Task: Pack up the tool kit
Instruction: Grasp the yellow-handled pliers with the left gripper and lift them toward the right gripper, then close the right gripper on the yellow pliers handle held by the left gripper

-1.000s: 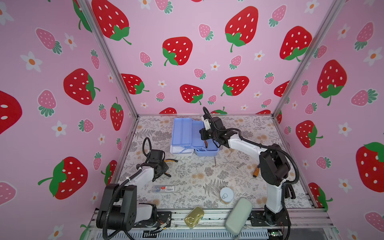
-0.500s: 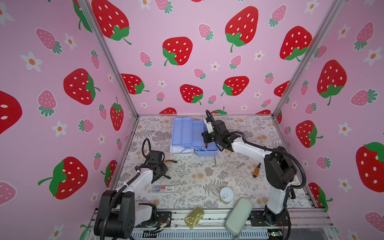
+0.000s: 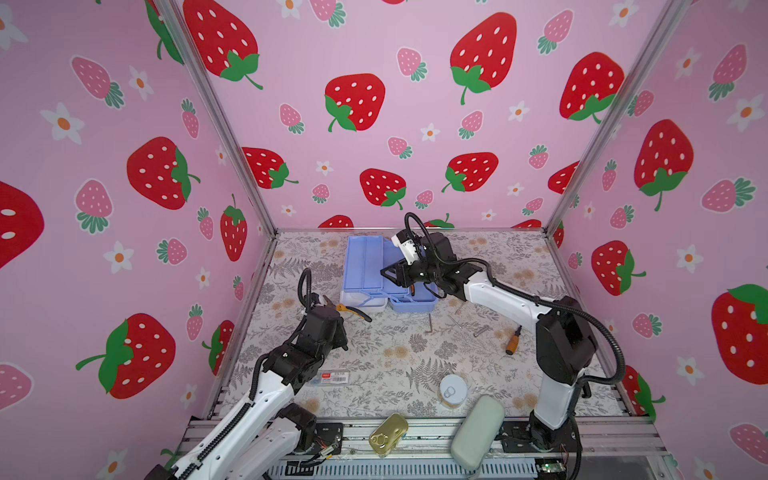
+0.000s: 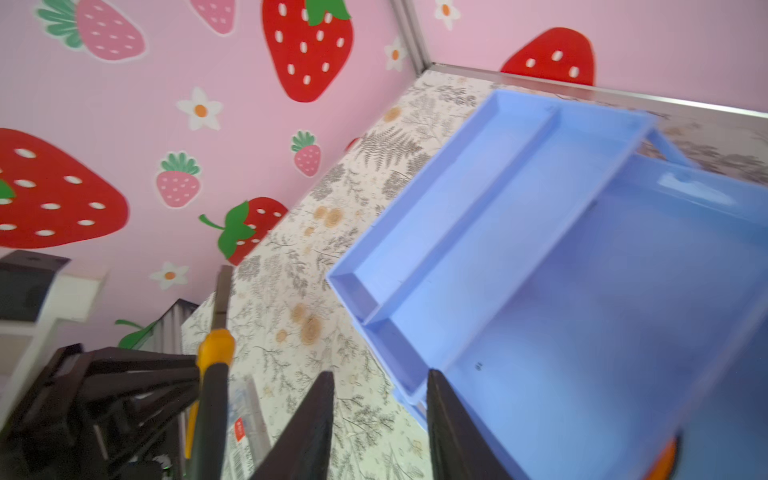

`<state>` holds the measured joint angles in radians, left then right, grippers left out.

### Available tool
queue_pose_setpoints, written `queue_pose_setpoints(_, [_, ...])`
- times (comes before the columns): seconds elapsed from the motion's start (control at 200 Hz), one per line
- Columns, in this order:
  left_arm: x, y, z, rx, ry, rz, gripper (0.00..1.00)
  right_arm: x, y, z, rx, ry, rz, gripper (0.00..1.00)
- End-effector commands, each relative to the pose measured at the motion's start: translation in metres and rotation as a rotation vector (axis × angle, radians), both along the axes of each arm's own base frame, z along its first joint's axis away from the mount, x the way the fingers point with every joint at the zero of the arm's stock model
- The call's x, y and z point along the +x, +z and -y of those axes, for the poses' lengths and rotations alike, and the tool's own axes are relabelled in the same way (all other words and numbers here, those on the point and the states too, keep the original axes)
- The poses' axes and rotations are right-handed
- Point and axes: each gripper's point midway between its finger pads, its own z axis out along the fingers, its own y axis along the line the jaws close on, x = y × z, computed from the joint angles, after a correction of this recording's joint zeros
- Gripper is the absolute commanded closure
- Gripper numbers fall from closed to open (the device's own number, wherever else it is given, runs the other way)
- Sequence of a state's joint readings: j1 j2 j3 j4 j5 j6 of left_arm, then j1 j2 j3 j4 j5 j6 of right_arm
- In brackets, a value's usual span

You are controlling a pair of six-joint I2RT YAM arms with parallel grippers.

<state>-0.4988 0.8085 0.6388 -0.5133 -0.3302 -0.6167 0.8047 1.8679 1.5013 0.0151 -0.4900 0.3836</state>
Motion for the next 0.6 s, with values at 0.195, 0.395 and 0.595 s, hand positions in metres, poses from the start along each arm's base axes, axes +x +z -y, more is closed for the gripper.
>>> queue_pose_setpoints(0.195, [0.028,0.044,0.042,0.024,-0.148,0.114,1.0,-0.059,-0.03,-0.016,-0.127,0.215,-0.023,0.49])
queue_pose_setpoints(0.395, [0.029,0.053,0.058,0.012,-0.22,0.136,1.0,-0.072,-0.048,-0.021,-0.165,0.242,-0.038,0.54])
queue_pose_setpoints(0.595, [0.033,0.056,0.062,0.002,-0.219,0.144,1.0,-0.092,-0.053,-0.041,-0.157,0.299,-0.057,0.86])
